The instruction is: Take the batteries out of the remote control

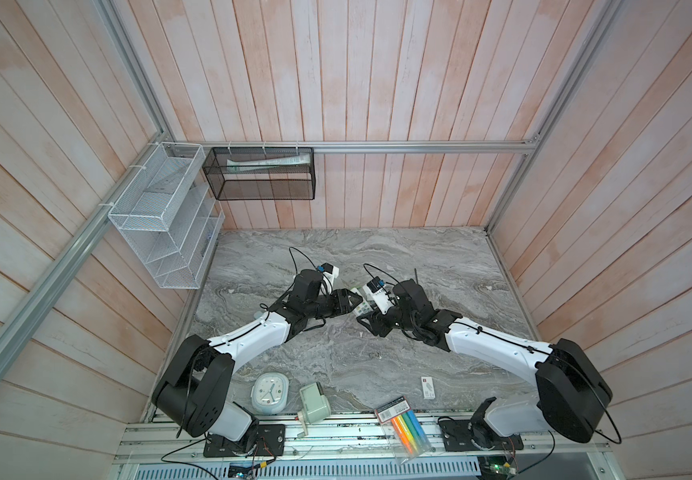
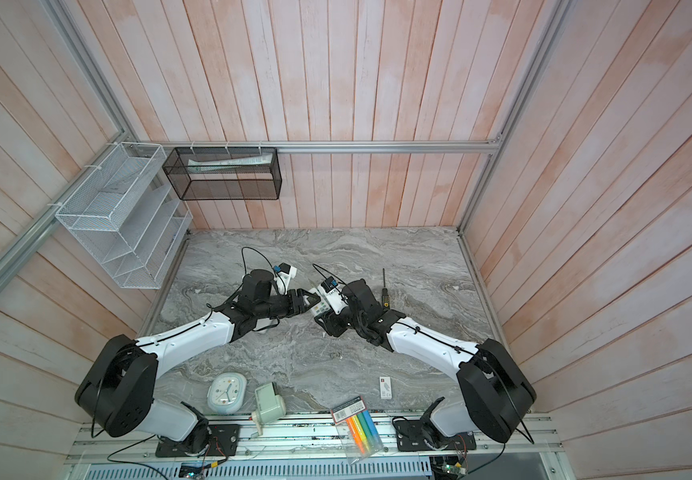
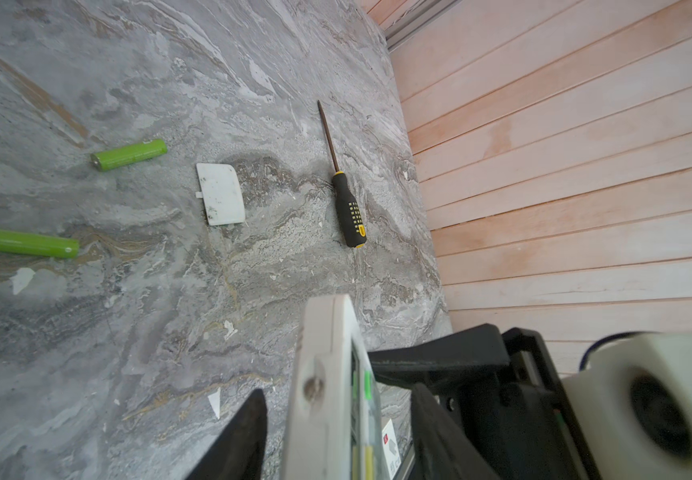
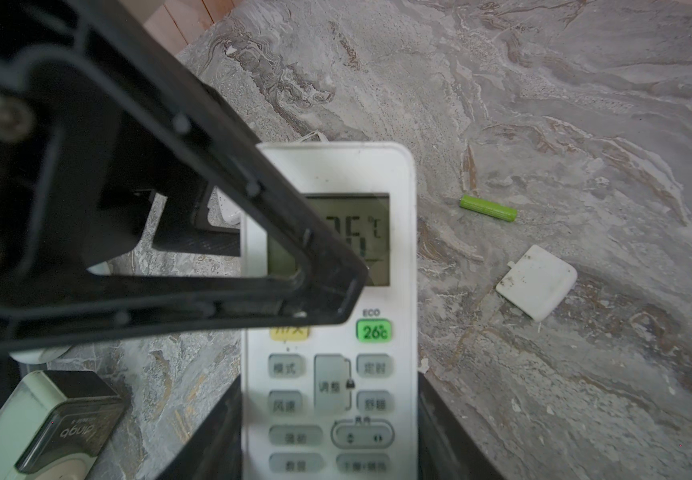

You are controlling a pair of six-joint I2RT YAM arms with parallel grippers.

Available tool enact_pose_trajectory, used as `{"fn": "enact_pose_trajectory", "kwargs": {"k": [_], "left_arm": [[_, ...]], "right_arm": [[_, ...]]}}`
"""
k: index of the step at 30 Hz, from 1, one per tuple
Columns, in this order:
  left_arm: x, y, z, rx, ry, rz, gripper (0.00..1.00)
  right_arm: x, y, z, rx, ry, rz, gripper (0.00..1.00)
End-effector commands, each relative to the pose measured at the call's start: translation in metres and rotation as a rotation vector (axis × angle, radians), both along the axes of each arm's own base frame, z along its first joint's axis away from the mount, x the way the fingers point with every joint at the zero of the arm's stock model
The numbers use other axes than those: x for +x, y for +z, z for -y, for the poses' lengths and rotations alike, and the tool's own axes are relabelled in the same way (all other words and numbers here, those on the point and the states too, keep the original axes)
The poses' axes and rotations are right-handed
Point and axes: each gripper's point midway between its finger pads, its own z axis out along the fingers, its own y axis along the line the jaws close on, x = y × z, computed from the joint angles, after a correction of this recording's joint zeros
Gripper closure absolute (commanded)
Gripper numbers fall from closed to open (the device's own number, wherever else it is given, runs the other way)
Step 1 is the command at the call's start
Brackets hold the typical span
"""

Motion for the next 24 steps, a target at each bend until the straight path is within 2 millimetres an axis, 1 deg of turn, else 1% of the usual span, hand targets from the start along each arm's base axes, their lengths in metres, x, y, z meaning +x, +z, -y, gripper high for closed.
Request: {"fn": "enact_pose_trajectory", "kwargs": {"k": [1,2,3,8,12,18,22,24], "left_arm": [[0.006,0.0175,0.0063,-0.058,-0.014,0.028,0.56],[0.0062,0.0179,0.0058,-0.063,-0.012,0.026,0.6],[0.0061,0.0173,0.0059,-0.064,-0.013,0.021,0.62],[0.0067,0.0138,0.0057,-0.063,-0.009,0.004,0.66],[0.0075,0.011,0.0053,-0.061,-0.001,-0.008,0.75],[0.0101,0.01,0.0031,-0.056,0.02,-0.013,0.82],[0.0116,0.0122,0.0022,-0.057,0.03,-0.007,0.86],[0.0129,0.0135,0.0009,-0.054,0.041,-0.002,0.88]], "right_arm": [[0.0095,0.0196,-0.0107,0.034,0.01,0.067,0.58],[0.0096,0.02,-0.0112,0.033,0.01,0.069,0.58],[0.01,0.02,-0.0114,0.032,0.01,0.071,0.58],[0.0114,0.0219,-0.0134,0.031,0.015,0.08,0.58],[0.014,0.0212,-0.0136,0.016,0.01,0.086,0.58],[0.0154,0.0233,-0.016,0.013,0.016,0.096,0.56],[0.0156,0.0242,-0.0164,0.011,0.018,0.103,0.51],[0.0159,0.0247,-0.0161,0.01,0.019,0.11,0.44]]}}
